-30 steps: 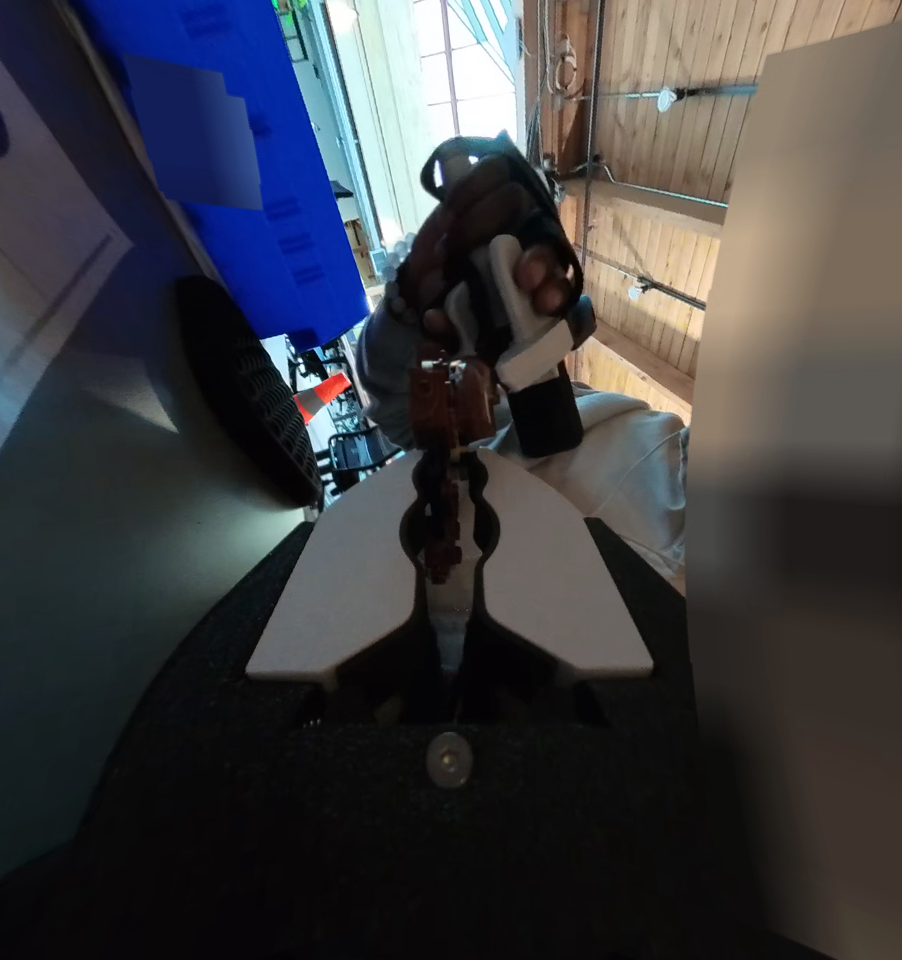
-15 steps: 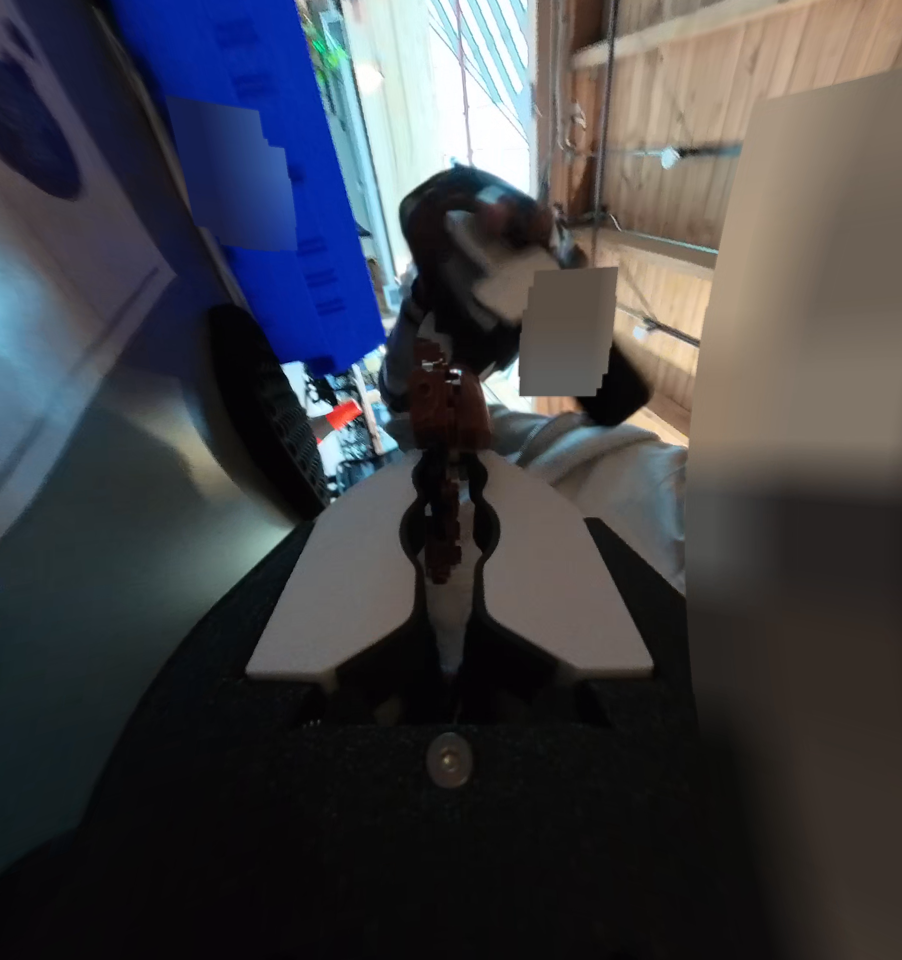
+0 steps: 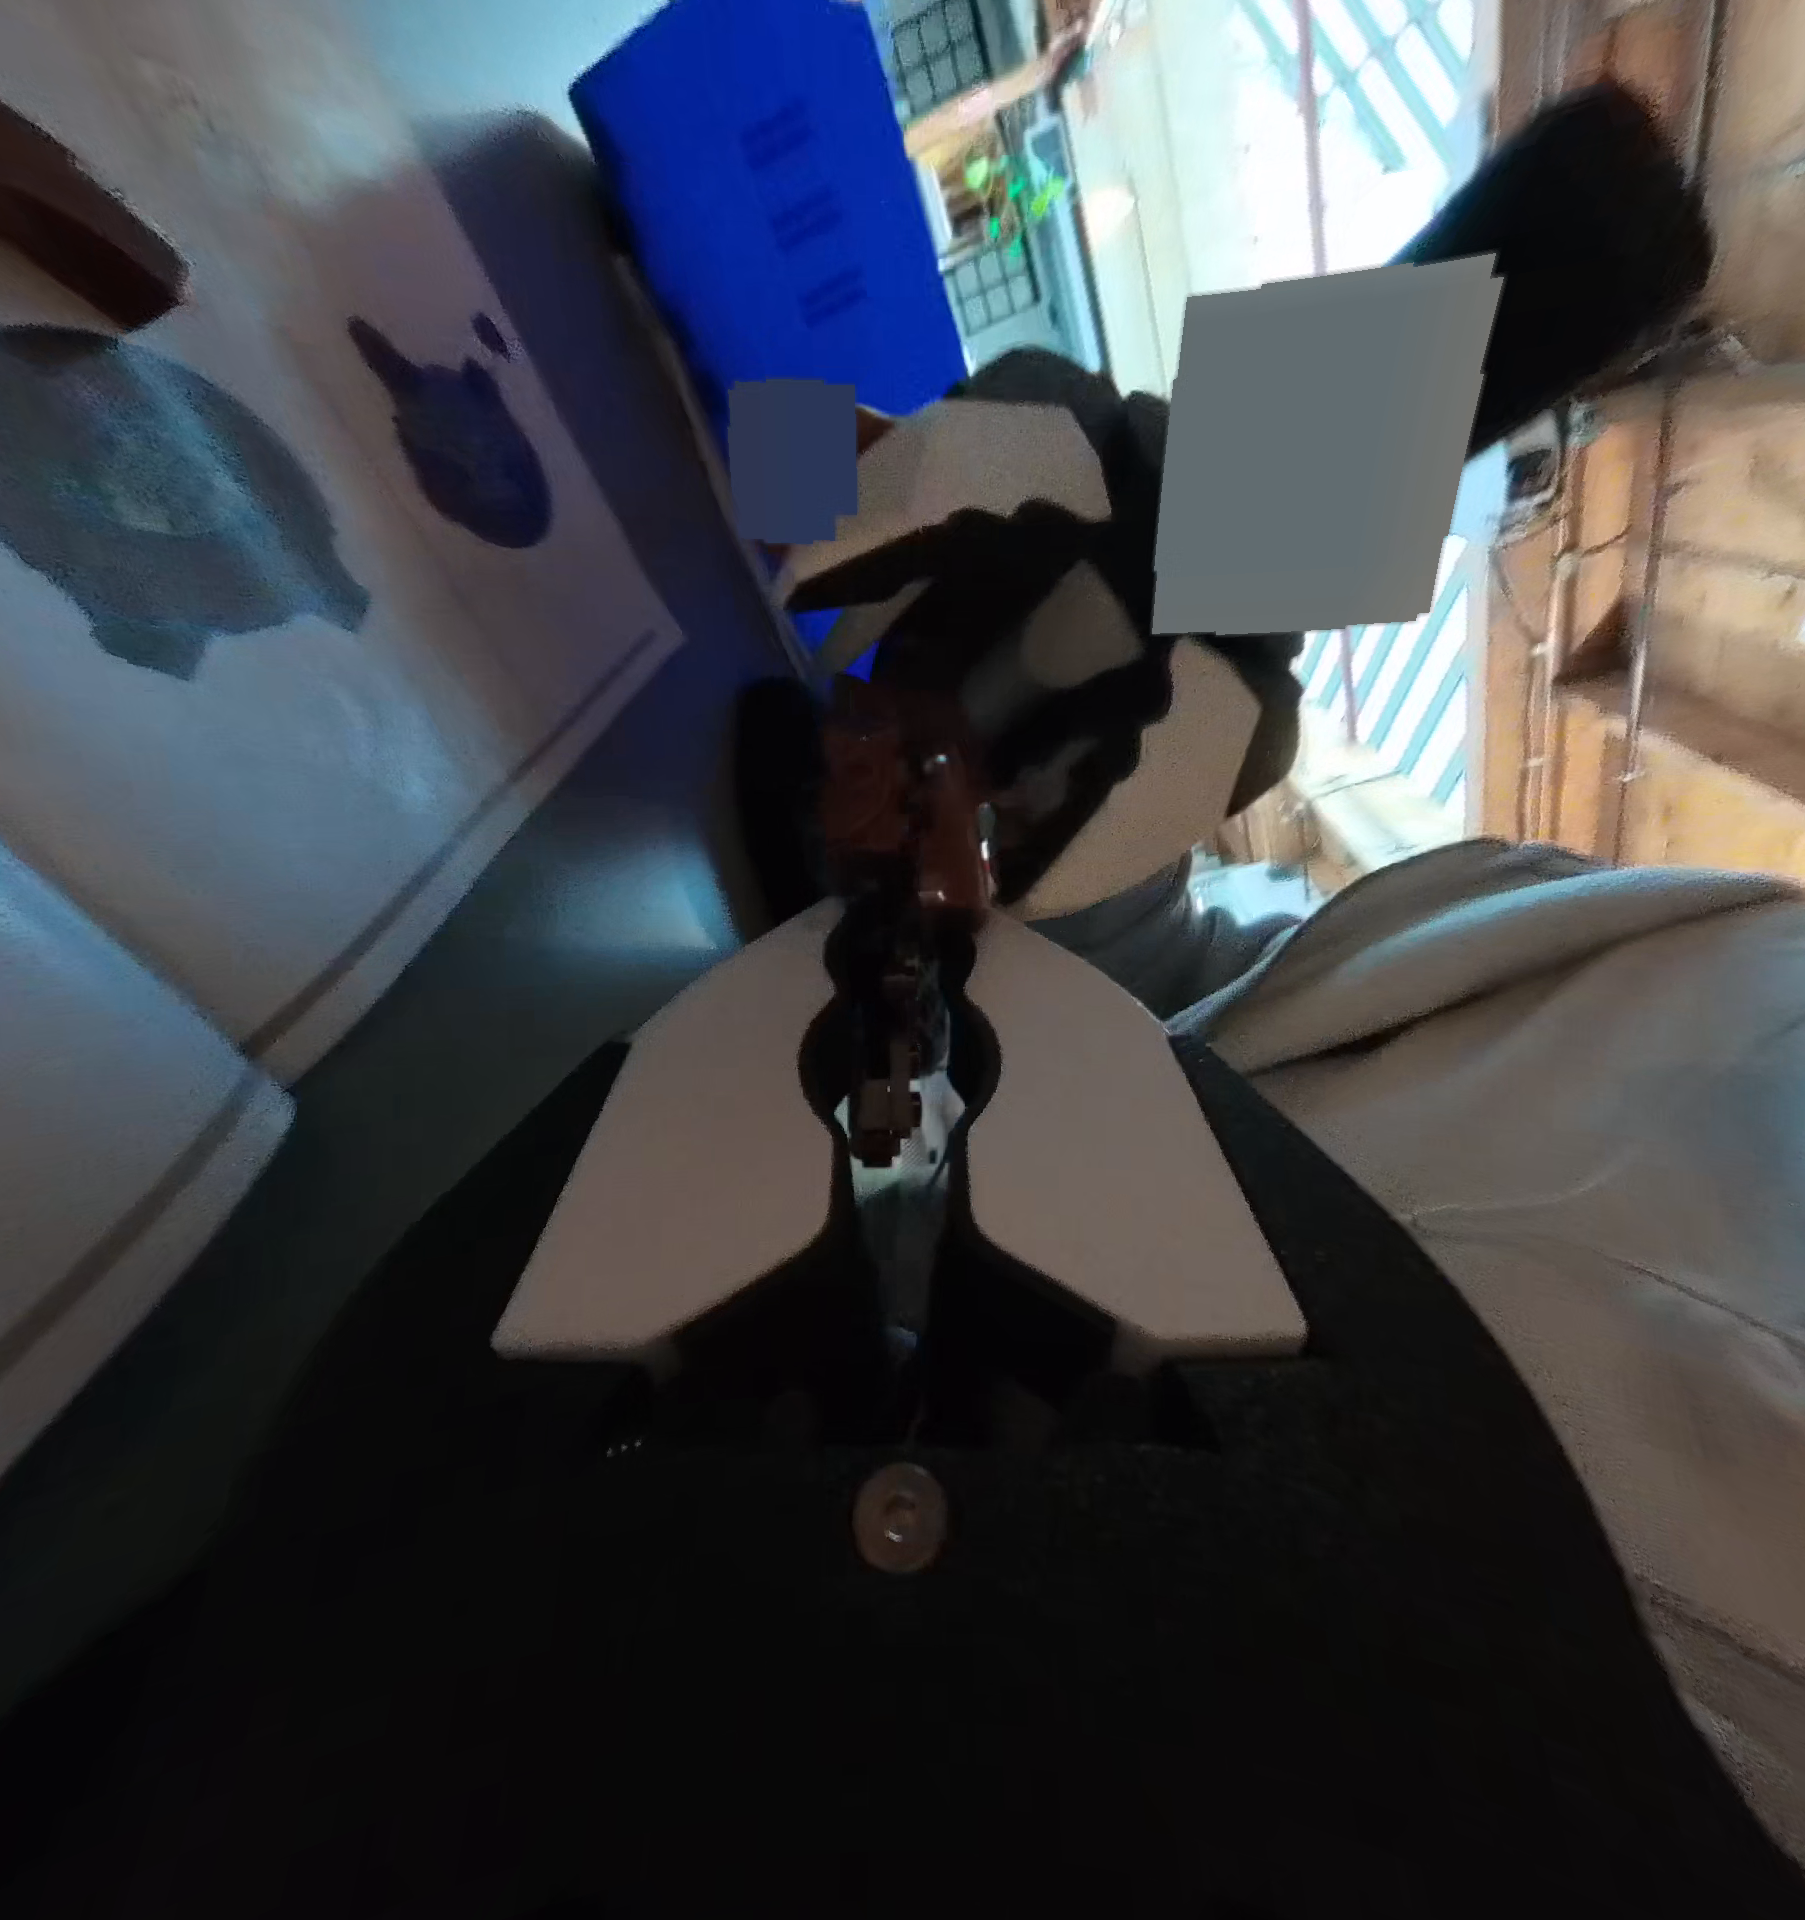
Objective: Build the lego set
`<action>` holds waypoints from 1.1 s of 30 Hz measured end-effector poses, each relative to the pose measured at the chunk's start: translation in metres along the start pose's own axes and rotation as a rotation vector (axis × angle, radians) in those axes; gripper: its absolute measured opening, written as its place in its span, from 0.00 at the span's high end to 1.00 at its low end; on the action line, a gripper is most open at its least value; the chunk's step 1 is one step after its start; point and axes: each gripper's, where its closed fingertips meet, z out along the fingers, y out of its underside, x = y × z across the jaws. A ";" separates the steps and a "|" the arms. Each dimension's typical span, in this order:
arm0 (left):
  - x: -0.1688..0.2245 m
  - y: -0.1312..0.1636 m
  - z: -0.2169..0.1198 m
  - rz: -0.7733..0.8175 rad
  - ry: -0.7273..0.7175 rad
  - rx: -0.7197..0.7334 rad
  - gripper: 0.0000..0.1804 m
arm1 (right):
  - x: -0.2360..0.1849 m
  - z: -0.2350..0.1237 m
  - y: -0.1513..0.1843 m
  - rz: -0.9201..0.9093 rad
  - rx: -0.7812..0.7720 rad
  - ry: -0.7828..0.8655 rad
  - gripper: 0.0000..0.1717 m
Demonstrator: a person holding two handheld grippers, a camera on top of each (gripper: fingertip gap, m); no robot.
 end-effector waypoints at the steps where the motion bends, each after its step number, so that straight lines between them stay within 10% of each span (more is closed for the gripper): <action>1: 0.002 0.001 0.001 0.011 0.007 -0.009 0.93 | -0.002 0.001 -0.001 0.010 0.003 -0.026 0.75; 33: 0.010 -0.005 -0.002 0.176 -0.003 0.043 0.93 | -0.003 -0.011 -0.004 0.058 -0.153 -0.181 0.90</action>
